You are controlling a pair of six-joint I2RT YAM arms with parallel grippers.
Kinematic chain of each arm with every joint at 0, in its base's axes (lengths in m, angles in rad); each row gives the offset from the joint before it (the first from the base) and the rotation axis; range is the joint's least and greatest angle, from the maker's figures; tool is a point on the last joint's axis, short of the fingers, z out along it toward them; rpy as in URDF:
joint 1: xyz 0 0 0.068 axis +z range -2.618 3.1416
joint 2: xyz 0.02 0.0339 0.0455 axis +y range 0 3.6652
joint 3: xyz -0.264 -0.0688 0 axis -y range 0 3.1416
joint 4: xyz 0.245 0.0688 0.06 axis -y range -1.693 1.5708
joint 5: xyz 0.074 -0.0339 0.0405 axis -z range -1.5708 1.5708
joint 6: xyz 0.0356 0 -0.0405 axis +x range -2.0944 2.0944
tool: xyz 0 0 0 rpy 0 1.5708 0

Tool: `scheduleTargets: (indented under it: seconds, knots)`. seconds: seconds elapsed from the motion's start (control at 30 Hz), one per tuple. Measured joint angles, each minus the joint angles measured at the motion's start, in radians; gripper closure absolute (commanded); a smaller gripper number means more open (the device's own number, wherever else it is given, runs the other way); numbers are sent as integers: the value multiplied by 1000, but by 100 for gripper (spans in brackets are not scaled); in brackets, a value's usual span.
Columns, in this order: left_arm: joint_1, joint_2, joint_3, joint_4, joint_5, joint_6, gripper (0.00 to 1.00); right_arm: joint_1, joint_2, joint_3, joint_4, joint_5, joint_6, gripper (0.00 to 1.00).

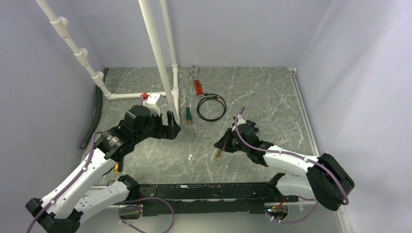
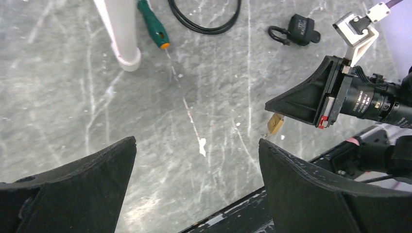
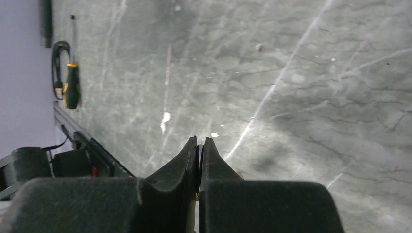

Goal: Unlock with the key

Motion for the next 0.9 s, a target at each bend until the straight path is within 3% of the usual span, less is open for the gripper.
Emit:
scheduleTargets:
  seconds: [0.33,0.6,0.67,0.83,0.9]
  knots:
    - [3,-24,10,-110,-90,84,1,-70,297,80,80,-78,22,100]
    - [3,-60,-15,-126,-90,93,1,-88,396,171,47,-85,-3,100]
    - [3,-68,-16,-126,-90,98,1,-91,401,183,48,-85,-18,90]
    - [5,-78,-18,-126,-90,100,1,-104,423,188,52,-82,-45,32]
    - [5,-80,-21,-126,-90,100,1,-107,419,203,71,-88,-55,22]
